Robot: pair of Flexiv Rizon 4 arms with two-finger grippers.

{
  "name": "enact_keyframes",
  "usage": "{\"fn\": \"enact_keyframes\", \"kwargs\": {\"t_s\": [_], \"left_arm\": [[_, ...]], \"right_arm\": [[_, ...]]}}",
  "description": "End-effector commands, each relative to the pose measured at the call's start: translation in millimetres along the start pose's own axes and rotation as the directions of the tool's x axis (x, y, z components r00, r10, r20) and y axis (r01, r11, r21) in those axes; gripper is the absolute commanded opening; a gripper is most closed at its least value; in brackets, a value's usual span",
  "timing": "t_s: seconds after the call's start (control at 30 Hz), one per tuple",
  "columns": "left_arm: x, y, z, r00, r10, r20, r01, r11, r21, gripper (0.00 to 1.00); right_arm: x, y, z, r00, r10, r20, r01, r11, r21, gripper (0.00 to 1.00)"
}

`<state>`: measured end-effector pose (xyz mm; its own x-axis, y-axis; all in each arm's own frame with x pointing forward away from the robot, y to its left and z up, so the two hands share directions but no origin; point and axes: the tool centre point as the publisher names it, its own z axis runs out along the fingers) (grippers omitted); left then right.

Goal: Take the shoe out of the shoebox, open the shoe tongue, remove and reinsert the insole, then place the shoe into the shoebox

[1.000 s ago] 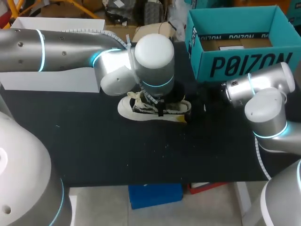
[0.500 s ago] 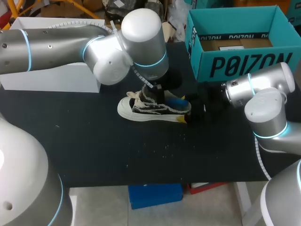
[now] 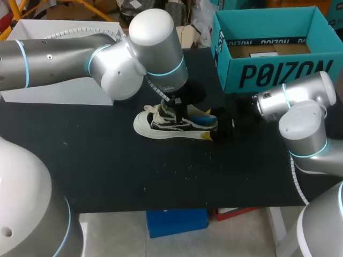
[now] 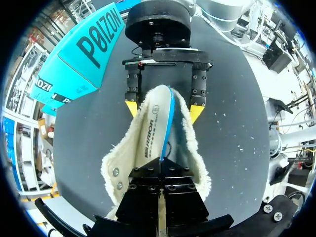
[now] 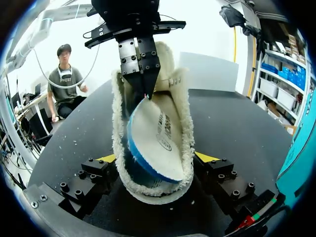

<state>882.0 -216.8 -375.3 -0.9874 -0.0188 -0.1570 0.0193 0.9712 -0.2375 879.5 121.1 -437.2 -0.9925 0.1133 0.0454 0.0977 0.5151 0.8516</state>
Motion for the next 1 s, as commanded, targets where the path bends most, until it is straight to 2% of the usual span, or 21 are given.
{"fn": "enact_keyframes", "kwargs": {"t_s": [0.03,0.13,0.2,0.23,0.27,0.43,0.77,0.9,1.0], "left_arm": [[-1.7,-1,7,1.0,0.009,-0.009,-0.009,1.0,0.022,0.0],[-2.5,-4,11,1.0,0.021,-0.011,-0.02,0.999,0.028,0.0],[-2.6,-5,13,0.999,0.043,-0.012,-0.042,0.997,0.059,0.0],[-2.0,-6,12,0.999,0.047,-0.01,-0.047,0.997,0.068,0.17],[-1.8,-7,12,0.999,0.051,-0.008,-0.051,0.996,0.068,0.22],[-1.5,-10,13,0.997,0.076,-0.002,-0.076,0.992,0.097,0.28],[-4.1,-25,19,0.994,0.109,0.019,-0.111,0.987,0.12,0.22],[-3.5,-34,20,0.99,0.141,0.024,-0.143,0.984,0.107,0.15],[-4.5,-36,21,0.988,0.15,0.022,-0.151,0.983,0.108,0.14]], "right_arm": [[1.7,-0.2,1,1.0,0.001,0.001,-0.001,1.0,0.001,0.0],[1.7,-0.2,1,1.0,0.001,0.001,-0.001,1.0,0.001,0.0],[1.7,-0.2,1,1.0,0.001,0.001,-0.001,1.0,0.001,0.0],[1.7,-0.2,1,1.0,0.001,0.001,-0.001,1.0,0.001,0.0],[1.7,-0.2,1,1.0,0.001,0.001,-0.001,1.0,0.001,0.0],[1.7,-0.2,1,1.0,0.001,0.001,-0.001,1.0,0.001,0.0],[1.7,-0.2,1,1.0,0.001,0.001,-0.001,1.0,0.001,0.0],[1.7,-0.2,1,1.0,0.001,0.001,-0.001,1.0,0.001,0.0],[1.7,-0.2,1,1.0,0.001,0.001,-0.001,1.0,0.001,0.0]]}}
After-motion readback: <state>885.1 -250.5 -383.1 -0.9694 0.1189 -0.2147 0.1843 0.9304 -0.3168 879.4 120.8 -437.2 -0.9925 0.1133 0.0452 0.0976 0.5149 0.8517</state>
